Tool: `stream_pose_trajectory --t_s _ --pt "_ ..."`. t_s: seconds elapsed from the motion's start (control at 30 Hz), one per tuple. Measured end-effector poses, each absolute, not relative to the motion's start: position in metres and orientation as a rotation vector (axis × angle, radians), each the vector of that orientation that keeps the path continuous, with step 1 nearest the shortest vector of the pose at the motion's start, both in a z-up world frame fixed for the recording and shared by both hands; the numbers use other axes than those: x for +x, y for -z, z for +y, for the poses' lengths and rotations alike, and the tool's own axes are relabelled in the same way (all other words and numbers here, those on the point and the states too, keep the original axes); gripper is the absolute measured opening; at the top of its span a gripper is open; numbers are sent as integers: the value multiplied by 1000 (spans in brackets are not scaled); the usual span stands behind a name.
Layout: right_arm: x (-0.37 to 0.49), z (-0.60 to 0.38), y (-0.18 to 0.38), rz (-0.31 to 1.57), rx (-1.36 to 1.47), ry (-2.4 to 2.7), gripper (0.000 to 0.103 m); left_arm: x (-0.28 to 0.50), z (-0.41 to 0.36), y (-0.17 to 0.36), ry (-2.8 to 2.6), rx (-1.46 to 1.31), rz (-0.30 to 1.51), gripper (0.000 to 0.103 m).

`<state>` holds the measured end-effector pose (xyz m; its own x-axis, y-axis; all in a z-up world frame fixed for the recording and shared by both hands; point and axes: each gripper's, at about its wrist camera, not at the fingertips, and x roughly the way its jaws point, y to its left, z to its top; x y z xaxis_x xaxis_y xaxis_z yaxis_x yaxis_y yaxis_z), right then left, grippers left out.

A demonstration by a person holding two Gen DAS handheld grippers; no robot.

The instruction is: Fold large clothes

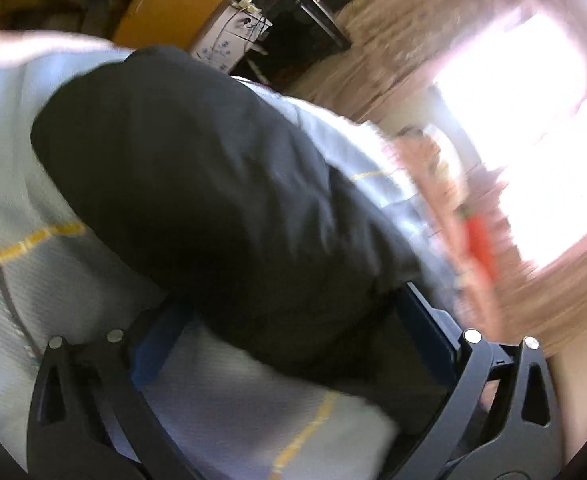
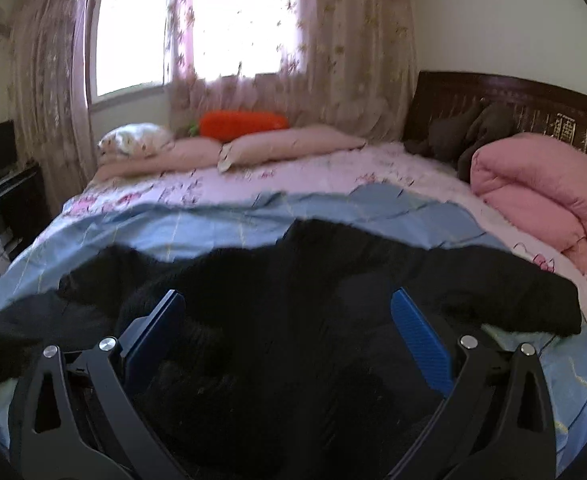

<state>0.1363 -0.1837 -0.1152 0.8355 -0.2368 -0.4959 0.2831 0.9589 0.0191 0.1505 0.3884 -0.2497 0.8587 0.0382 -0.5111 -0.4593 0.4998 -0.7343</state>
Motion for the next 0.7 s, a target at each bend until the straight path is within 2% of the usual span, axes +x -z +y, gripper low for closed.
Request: stream_pose_trajectory --t_s 0.17,0.33,0.5,0.6,0.67,0.7 --pt "134 -168 120 532 55 250 102 144 409 256 -305 -1259 458 101" --pt "132 -156 126 553 40 234 102 109 404 262 -394 -1401 315 101" --pt "128 -152 132 573 24 222 102 145 418 259 -421 -1404 415 101" --pt "128 -151 135 579 27 224 102 169 423 262 -404 -1475 399 100" --pt "129 -150 139 595 26 225 102 180 426 261 -431 -1449 423 93" --pt "129 -149 142 604 23 224 102 183 427 261 -425 -1427 433 68"
